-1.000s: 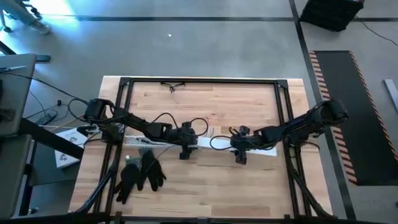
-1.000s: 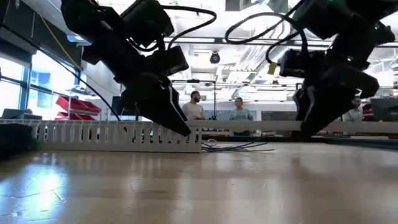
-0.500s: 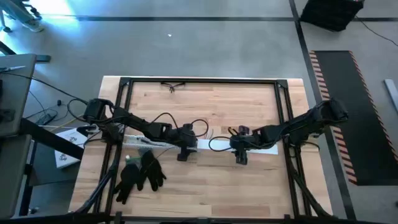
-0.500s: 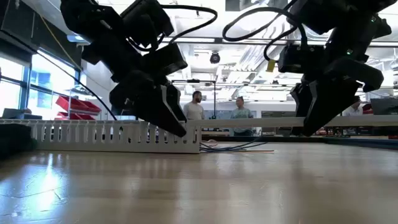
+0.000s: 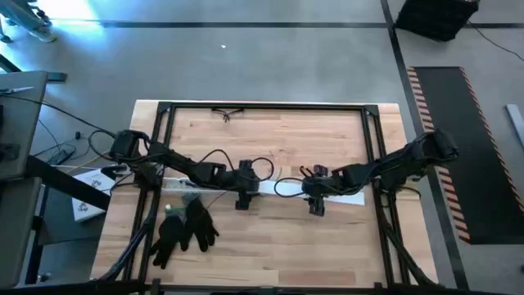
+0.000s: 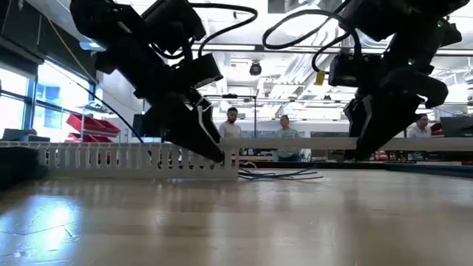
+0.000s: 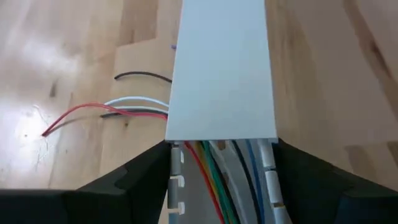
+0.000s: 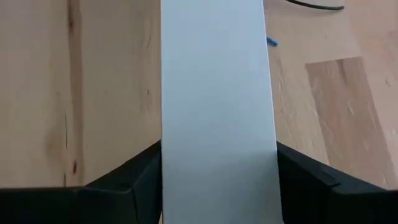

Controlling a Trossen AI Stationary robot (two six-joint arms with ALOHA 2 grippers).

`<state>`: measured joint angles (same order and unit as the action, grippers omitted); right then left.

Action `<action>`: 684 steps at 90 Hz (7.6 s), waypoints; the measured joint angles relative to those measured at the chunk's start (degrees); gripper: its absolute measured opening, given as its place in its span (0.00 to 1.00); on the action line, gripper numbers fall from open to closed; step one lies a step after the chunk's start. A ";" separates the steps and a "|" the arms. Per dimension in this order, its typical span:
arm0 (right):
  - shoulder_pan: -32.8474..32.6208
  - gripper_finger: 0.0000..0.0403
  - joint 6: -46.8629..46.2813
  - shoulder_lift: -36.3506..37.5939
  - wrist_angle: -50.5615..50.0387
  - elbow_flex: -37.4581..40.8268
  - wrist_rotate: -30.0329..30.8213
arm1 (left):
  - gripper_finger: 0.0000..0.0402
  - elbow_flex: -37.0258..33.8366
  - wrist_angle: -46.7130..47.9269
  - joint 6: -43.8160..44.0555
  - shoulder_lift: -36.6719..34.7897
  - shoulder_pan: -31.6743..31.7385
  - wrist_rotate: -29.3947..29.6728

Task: Ziptie cables
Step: Close the white cable duct

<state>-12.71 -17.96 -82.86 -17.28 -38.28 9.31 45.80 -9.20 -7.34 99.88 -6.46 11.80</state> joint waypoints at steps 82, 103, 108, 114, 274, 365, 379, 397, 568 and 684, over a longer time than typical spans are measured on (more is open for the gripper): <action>-0.04 0.55 1.51 -2.58 0.02 0.00 -2.89 | 0.73 7.15 16.65 3.20 -0.88 1.29 -12.47; -0.07 0.55 2.21 -2.58 1.21 0.04 -3.19 | 0.73 10.71 23.41 2.52 -0.88 1.29 -9.23; -0.07 0.55 2.43 -2.58 1.20 0.05 -3.21 | 0.73 11.02 25.18 2.26 -0.88 1.27 -9.17; -0.07 0.55 2.64 -2.58 1.20 0.07 -3.33 | 0.73 11.01 27.92 2.21 -0.88 1.27 -9.12; 1.19 0.55 1.81 -13.40 -19.81 -17.16 -3.37 | 0.57 2.56 13.67 13.24 -0.95 1.29 -9.82; 1.20 0.55 3.02 -13.19 -19.66 -17.29 -2.33 | 0.56 3.76 18.24 14.74 -1.39 2.24 -12.32; 1.49 0.55 2.97 -13.19 -18.77 -17.25 -6.67 | 0.55 3.67 17.64 14.71 -1.39 1.56 -9.93; 2.22 0.55 2.72 -13.41 -19.06 -17.25 -9.60 | 0.55 3.61 14.86 12.54 -1.39 0.75 -9.53; 2.60 0.55 3.80 -19.04 -27.38 -22.73 -11.08 | 0.51 3.69 16.40 9.10 -2.41 -3.25 -3.67; -9.38 0.73 -5.85 1.32 -19.87 -7.94 7.45 | 0.50 3.69 18.13 11.70 -1.80 -1.37 -5.26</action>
<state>-22.08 -23.81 -81.54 -37.15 -46.22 16.75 49.50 8.93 4.36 98.08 -7.84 6.54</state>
